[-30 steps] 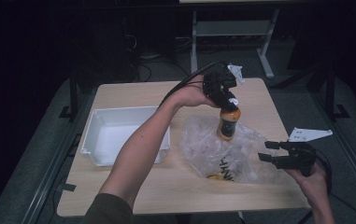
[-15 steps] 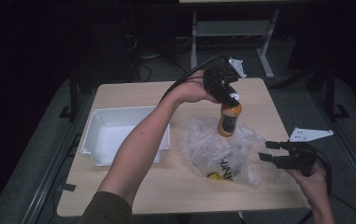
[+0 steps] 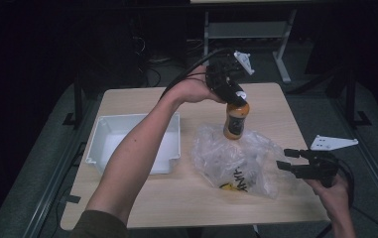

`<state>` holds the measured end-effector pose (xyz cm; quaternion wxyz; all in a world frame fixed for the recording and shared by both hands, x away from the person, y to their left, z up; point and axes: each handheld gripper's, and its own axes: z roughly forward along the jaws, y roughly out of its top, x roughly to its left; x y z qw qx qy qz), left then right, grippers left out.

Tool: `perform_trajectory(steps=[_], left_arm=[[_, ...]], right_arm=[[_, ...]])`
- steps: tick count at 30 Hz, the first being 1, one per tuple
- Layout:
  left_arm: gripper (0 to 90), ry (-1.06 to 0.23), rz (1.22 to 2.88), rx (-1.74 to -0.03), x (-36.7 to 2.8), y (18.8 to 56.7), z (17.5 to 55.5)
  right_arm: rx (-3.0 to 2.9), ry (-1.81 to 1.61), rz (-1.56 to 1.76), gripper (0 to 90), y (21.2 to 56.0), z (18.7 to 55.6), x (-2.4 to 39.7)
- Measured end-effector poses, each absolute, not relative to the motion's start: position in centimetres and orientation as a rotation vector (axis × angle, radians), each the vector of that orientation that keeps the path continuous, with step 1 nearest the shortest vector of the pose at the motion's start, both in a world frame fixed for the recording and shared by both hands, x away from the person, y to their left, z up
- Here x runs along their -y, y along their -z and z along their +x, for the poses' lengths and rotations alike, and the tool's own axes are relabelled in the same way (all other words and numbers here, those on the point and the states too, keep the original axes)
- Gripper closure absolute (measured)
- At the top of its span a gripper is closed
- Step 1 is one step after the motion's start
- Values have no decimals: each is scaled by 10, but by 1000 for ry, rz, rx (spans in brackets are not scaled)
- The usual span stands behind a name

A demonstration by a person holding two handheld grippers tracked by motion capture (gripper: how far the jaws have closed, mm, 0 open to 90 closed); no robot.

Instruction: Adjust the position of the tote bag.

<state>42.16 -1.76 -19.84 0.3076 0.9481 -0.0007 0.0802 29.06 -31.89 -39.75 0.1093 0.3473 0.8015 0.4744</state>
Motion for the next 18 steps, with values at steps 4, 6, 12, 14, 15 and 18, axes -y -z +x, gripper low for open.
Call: perform_trajectory(steps=[4, 6, 12, 14, 15, 18], left_arm=[[588, -205, 2511, 0, 8, 194, 418], [588, -209, 2516, -8, 3, 192, 417], [587, -197, 2517, -44, -15, 187, 414], [587, -198, 2520, -40, -18, 186, 413], [587, -203, 2516, -47, -24, 186, 411], [587, -221, 2523, -46, -29, 187, 410]], right_arm=[[-2355, -1392, 1021, 392, 398, 291, 319], [-2355, -1388, 1023, 391, 398, 291, 318], [-2347, -1381, 1029, 383, 398, 291, 318], [-2337, -1388, 1028, 382, 397, 291, 319], [-2332, -1391, 1032, 383, 397, 291, 319], [-2327, -1390, 1036, 379, 397, 290, 320]])
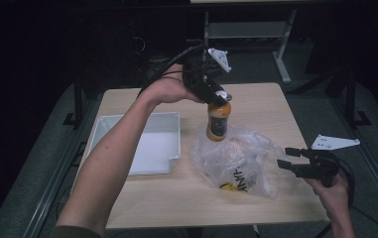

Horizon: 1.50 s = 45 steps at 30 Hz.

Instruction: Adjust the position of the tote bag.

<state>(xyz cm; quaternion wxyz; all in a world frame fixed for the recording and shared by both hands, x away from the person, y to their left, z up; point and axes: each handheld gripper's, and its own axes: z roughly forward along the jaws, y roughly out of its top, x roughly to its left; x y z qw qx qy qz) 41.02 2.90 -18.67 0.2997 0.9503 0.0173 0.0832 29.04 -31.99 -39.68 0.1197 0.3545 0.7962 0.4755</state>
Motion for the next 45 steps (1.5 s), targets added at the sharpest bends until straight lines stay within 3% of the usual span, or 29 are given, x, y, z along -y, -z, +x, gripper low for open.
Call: perform_trajectory(steps=[24, 45], left_arm=[[588, -274, 2524, -181, -107, 191, 395], [588, -295, 2494, -215, -146, 205, 386]], right_arm=[[-2313, -1371, 1058, 372, 399, 288, 320], [-2311, -1363, 1075, 370, 401, 287, 321]])
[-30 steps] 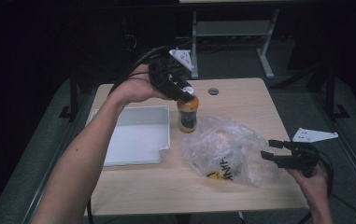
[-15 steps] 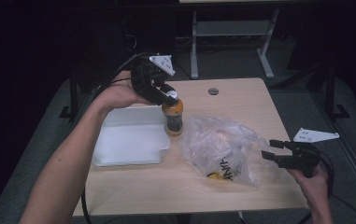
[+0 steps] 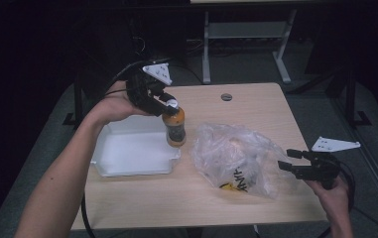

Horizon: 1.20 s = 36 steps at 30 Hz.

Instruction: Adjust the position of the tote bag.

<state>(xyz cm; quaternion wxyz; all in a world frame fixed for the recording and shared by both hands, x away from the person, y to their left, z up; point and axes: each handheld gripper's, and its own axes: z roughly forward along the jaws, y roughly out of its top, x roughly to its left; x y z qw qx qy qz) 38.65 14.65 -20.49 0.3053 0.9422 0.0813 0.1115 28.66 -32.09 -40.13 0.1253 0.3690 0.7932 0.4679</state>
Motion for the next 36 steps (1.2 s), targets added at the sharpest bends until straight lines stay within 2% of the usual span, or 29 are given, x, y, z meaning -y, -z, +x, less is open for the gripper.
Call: perform_trajectory(steps=[16, 36], left_arm=[[587, -313, 2501, -284, -169, 218, 385], [587, -281, 2542, -332, -184, 259, 390]], right_arm=[[-2339, -1323, 1075, 361, 405, 288, 318], [-2334, -1335, 1079, 361, 405, 289, 319]])
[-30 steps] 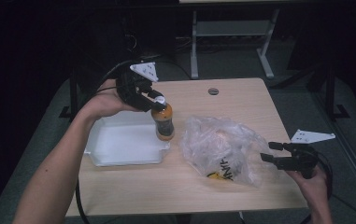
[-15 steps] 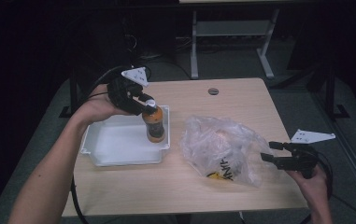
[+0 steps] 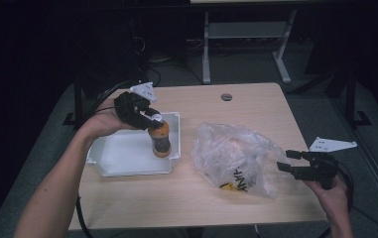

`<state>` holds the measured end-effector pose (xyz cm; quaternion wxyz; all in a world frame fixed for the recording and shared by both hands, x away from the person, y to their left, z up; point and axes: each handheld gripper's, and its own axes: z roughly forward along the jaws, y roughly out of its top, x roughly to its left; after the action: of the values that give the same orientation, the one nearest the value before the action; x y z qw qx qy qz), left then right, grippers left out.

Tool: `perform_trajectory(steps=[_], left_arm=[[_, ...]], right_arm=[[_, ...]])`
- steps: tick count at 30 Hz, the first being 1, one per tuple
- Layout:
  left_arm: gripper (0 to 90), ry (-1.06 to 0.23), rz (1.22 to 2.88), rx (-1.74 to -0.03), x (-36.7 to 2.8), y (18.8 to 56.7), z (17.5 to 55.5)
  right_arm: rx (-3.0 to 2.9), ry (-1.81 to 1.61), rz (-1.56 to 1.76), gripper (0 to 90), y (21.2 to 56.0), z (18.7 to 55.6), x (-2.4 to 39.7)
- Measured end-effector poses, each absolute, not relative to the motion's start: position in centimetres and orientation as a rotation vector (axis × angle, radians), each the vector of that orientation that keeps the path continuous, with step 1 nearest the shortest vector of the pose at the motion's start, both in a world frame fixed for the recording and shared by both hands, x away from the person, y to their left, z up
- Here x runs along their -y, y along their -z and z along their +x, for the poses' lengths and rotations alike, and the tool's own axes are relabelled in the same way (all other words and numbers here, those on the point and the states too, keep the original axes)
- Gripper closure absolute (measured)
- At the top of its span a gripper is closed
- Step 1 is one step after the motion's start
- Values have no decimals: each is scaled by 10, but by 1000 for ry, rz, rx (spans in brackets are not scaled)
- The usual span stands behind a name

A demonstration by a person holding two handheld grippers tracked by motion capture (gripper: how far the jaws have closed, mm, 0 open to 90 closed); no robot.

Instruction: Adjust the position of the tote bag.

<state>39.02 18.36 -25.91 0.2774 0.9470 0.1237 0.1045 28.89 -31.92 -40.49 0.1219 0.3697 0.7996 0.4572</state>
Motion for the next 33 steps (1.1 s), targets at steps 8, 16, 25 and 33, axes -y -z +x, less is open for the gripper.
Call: perform_trajectory(steps=[8, 16, 25, 33], left_arm=[[587, -263, 2563, -337, -181, 279, 394], [587, -228, 2590, -321, -180, 295, 397], [587, -213, 2588, -313, -178, 298, 400], [586, -196, 2595, -304, -173, 305, 403]], right_arm=[[-2328, -1340, 1083, 361, 405, 288, 321], [-2329, -1336, 1083, 360, 405, 289, 320], [-2322, -1343, 1089, 360, 405, 288, 322], [-2325, -1340, 1085, 360, 405, 288, 322]])
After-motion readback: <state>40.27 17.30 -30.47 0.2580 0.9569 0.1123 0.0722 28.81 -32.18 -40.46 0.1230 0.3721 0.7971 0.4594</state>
